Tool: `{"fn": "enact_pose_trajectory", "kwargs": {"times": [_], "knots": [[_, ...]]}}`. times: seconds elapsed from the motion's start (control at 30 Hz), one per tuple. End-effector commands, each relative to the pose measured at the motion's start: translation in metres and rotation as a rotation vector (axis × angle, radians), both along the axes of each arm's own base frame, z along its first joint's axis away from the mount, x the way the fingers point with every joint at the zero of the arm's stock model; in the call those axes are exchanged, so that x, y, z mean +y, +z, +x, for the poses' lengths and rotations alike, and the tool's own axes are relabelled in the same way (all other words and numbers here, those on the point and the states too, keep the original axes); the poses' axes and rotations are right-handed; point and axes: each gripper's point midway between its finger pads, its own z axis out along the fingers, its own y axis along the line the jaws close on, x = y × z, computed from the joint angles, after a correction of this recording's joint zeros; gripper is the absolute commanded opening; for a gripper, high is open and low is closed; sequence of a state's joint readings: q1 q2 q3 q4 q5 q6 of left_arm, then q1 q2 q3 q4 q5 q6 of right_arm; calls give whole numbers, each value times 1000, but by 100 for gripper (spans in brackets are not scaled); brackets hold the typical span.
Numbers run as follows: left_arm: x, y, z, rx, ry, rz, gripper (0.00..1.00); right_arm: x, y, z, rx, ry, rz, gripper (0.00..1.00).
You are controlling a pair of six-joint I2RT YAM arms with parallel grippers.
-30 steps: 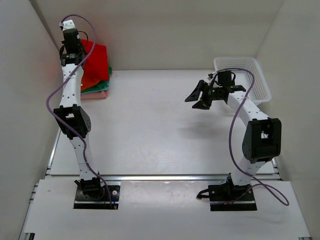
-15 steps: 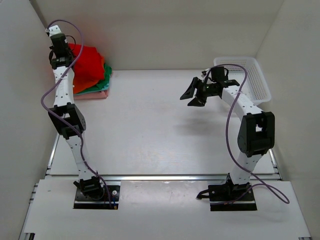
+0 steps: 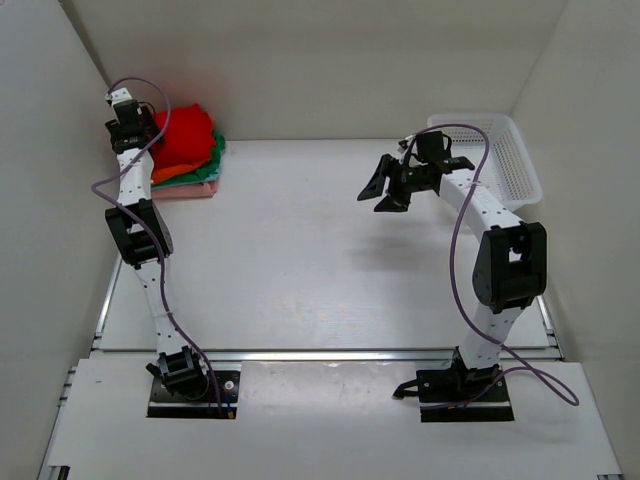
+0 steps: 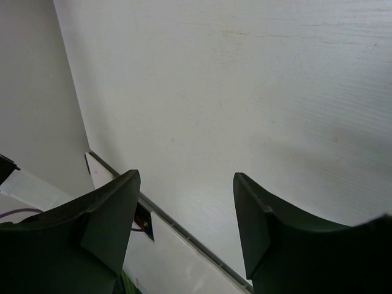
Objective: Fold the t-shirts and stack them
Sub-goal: Put the neatly folded tshirt into the corner of the board with the left arm
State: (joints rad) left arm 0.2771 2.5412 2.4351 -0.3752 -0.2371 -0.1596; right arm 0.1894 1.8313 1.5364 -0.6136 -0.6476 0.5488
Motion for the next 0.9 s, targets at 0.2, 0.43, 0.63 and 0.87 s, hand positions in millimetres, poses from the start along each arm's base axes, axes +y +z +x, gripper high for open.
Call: {"fn": "enact_pose_trajectory", "kwargs": {"times": [0.2, 0.43, 0.63, 0.87], "knots": [[-83, 184, -25, -346, -157, -116, 99, -8, 28, -1, -124, -7, -49, 60], [-207, 152, -113, -245, -378, -382, 99, -12, 55, -27, -171, 40, -75, 61], [-285, 71, -215, -34, -514, -478, 99, -26, 61, -64, -211, 37, -84, 61], [-334, 25, -334, 218, -636, -529, 99, -33, 45, -114, -225, 53, -93, 63]]}}
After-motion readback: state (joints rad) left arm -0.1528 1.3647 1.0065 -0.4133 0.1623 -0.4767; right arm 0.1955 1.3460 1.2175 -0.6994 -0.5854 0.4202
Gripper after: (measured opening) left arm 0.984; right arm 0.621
